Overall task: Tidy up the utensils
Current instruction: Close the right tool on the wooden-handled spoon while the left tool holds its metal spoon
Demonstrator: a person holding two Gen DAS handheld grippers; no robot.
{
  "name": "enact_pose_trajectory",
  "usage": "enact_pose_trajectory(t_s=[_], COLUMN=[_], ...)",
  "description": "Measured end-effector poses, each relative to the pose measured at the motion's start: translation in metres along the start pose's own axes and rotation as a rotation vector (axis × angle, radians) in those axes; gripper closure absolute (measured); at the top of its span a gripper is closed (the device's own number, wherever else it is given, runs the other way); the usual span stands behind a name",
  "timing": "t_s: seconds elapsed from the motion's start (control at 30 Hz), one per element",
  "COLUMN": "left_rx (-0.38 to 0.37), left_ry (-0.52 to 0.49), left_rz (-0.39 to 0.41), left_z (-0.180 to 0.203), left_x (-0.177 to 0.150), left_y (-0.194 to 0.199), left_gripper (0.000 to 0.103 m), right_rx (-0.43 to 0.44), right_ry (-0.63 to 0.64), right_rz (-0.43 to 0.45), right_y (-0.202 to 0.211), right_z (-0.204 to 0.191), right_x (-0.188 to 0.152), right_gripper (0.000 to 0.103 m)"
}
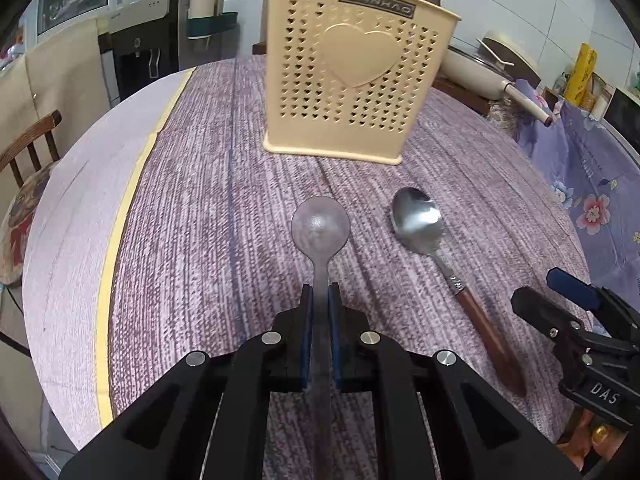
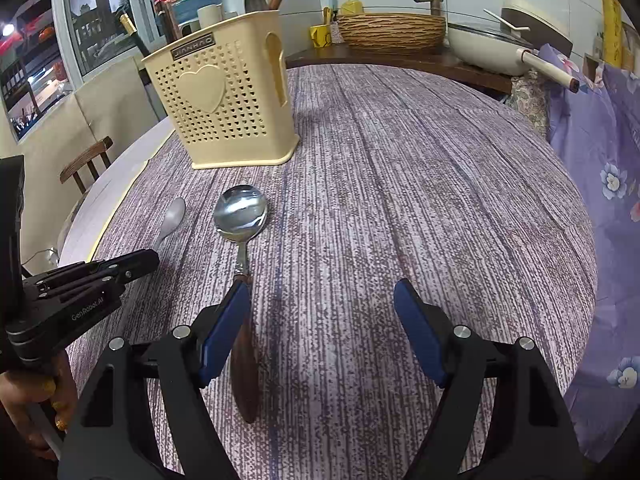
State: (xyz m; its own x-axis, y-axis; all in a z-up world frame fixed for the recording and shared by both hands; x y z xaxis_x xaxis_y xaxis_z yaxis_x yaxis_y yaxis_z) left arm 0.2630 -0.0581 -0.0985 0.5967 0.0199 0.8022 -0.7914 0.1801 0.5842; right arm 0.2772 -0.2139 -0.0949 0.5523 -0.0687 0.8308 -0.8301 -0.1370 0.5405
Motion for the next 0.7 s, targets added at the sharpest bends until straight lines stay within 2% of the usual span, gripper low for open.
enact_pose_trajectory(t_s=[0.2, 0.27, 0.3, 0.37, 0.4, 0.7], left_rx=[0.033, 0.033, 0.03, 0.031, 0.034, 0.064], left_ry=[-0.037, -0.052, -0.059, -0.065, -0.068, -0.136], left_rz=[0.007, 0.005, 0.003, -0.002, -0.001, -0.03], left_z=[0.0, 0.0, 0.001, 0.001, 0.001, 0.004], left_x=[-0.002, -0.001, 0.0, 0.002, 0.003, 0.016], left_y=[0.003, 0.001, 0.0, -0.002, -0.003, -0.026], left_gripper=[0.094, 0.09, 0.087, 0.061, 0.057, 0.056], right_rx=[0.009, 0.006, 0.004, 0.003, 0.002, 0.005], right_ry=[0.025, 0.024, 0.022, 0.017, 0.017, 0.012], right_rz=[-0.012, -0.014, -0.015, -0.014, -0.012, -0.007], right_y=[-0.003, -0.003, -0.003, -0.002, -0.002, 0.001], right_z=[-0.007, -0.006, -0.004, -0.002, -0.002, 0.001], right_x=[-0.002, -0.003, -0.003, -0.002, -0.002, 0.0], right_gripper=[0.028, 0.028, 0.028, 0.028, 0.028, 0.028])
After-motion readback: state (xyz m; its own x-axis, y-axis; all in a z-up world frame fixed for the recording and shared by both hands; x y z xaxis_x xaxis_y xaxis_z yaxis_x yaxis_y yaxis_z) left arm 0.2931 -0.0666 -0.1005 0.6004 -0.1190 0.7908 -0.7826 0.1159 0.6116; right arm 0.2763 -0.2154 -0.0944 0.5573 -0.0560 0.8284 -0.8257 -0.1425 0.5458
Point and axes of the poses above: each gripper's, at about its wrist camera, not at the fingertips, and y roughly against the way its jaws point, z to its right, x to its top, the point moved 7 cm from there along -y, roughly the way its jaws point, and after that the axes turned 14 degrees about z, right-handed, at the moved point
